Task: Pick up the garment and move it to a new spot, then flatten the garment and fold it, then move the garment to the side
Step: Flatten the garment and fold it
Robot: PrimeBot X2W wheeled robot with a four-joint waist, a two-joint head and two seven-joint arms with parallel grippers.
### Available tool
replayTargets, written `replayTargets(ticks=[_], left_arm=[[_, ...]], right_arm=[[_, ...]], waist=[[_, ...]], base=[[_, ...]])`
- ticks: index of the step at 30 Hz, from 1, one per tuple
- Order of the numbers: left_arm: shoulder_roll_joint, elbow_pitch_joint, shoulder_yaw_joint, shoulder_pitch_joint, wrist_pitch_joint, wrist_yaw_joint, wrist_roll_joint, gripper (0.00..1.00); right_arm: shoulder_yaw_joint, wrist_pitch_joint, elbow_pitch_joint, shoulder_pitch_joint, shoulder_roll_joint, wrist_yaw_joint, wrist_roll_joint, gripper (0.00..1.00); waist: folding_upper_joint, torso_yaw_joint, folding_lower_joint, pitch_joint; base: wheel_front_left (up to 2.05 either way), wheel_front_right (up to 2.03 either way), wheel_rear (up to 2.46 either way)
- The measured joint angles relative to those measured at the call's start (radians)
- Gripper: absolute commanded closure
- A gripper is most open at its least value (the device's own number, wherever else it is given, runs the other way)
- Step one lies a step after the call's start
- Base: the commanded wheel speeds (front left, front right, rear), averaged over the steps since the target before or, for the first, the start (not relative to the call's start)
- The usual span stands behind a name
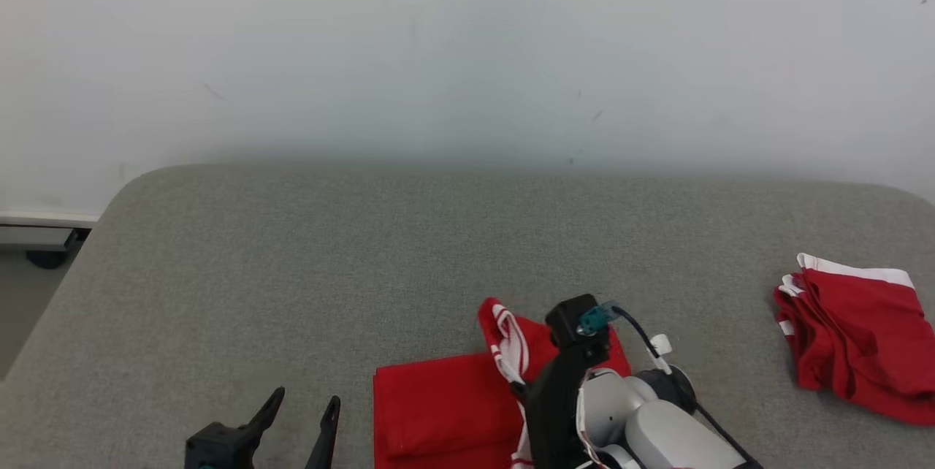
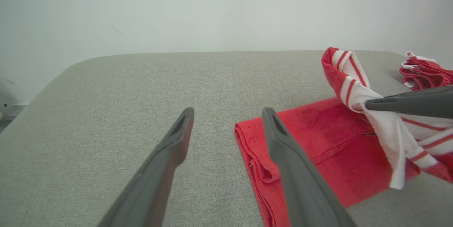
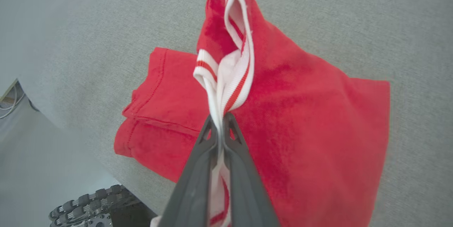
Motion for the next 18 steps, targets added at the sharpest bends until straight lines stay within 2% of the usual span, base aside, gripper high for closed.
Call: replayTargets(ticks=[7,18], left_arm=[[-0.016,0.009,-0.022,-0.041,0.007,-0.014,0.001,0.00],[-0.022,0.029,-0.033,-0.063,0.010,-0.028,0.003,0.00]], right_arm=[[0.130,-0.023,0.001,-0.065,0.001,-0.008,0.098,1.00],[0.185,-0.113,0.108,-0.100,0.000,-0.008,0.205,1.00]], waist=[[0.0000,0.034,0.0000,0.012],[0.0001,0.089,0.0001,0.024]], base=[[0.00,0.00,0.00],[0.00,0.00,0.00]])
